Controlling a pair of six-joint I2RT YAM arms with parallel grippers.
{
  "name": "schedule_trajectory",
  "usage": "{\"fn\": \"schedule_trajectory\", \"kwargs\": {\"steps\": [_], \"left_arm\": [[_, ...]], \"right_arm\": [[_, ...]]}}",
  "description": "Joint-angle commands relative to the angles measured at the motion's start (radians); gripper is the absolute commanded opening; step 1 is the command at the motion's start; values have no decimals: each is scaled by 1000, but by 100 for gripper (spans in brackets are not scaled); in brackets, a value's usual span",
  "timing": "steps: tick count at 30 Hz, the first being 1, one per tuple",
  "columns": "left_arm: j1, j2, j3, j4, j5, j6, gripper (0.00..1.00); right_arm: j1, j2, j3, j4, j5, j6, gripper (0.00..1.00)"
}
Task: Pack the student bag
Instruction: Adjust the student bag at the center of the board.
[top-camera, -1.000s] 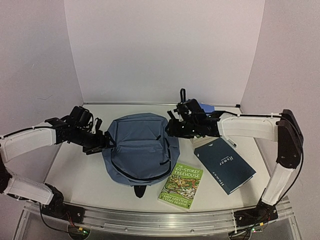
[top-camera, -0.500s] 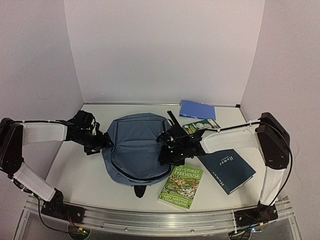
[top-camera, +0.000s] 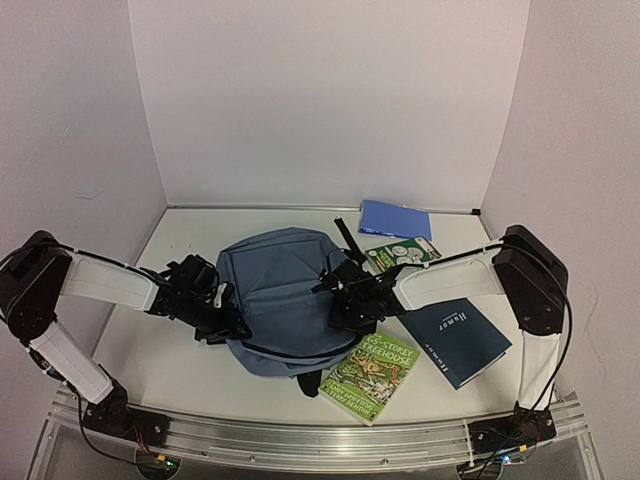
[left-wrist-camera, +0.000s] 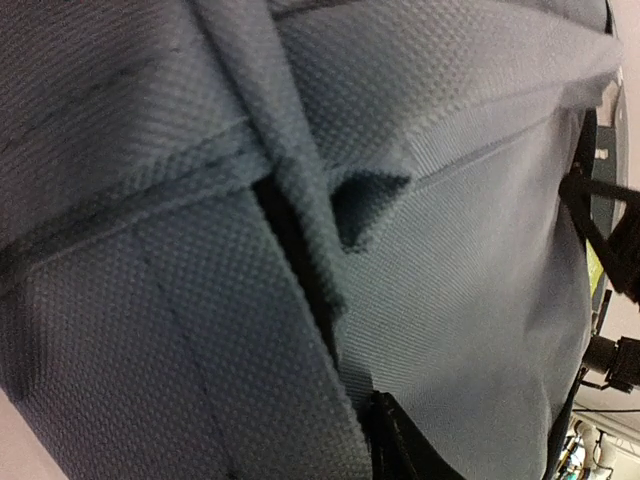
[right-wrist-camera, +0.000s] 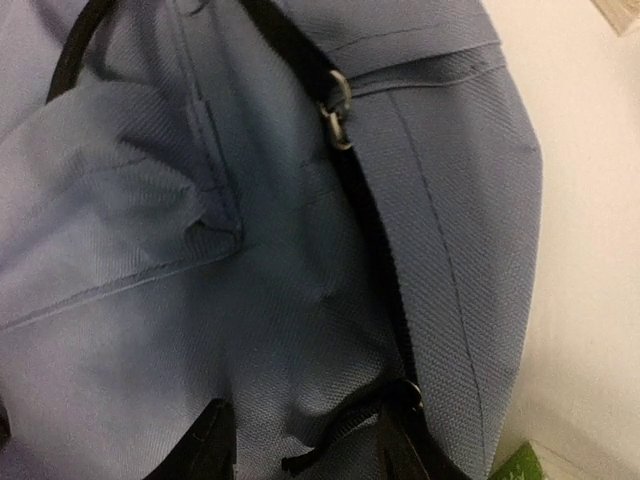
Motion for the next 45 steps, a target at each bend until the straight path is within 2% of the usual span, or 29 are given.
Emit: {"fn": "schedule_trajectory", "kwargs": {"steps": [1, 8, 13, 17, 21, 26, 30, 33, 36, 45], "left_arm": [[-107, -31, -27, 50, 64, -41, 36], [-226, -99, -5, 49, 55, -55, 36], [-235, -181, 91, -122, -51, -17, 50], [-234, -227, 218, -298, -229, 74, 67], [-226, -171, 384, -419, -361, 213, 81], [-203, -43, 534, -406, -416, 368, 86], [-186, 38, 626, -366, -405, 463, 86], [-161, 87, 623, -273, -346, 542, 88], [-131, 182, 663, -239, -295, 605, 88], [-132, 396, 802, -137, -125, 756, 92]], "right_arm": [[-39, 57, 42, -48, 122, -38, 45], [-67, 140, 178, -49, 158, -156, 33], [-77, 150, 183, -50, 180, -166, 27], [-88, 150, 170, -52, 210, -168, 13], [-94, 117, 165, -53, 212, -172, 1], [-94, 38, 143, -53, 200, -176, 0], [-93, -42, 104, -52, 202, -165, 0], [-94, -89, 66, -52, 206, -149, 0], [-95, -108, 36, -50, 210, -134, 0], [-94, -135, -12, -13, 150, -122, 0]]}}
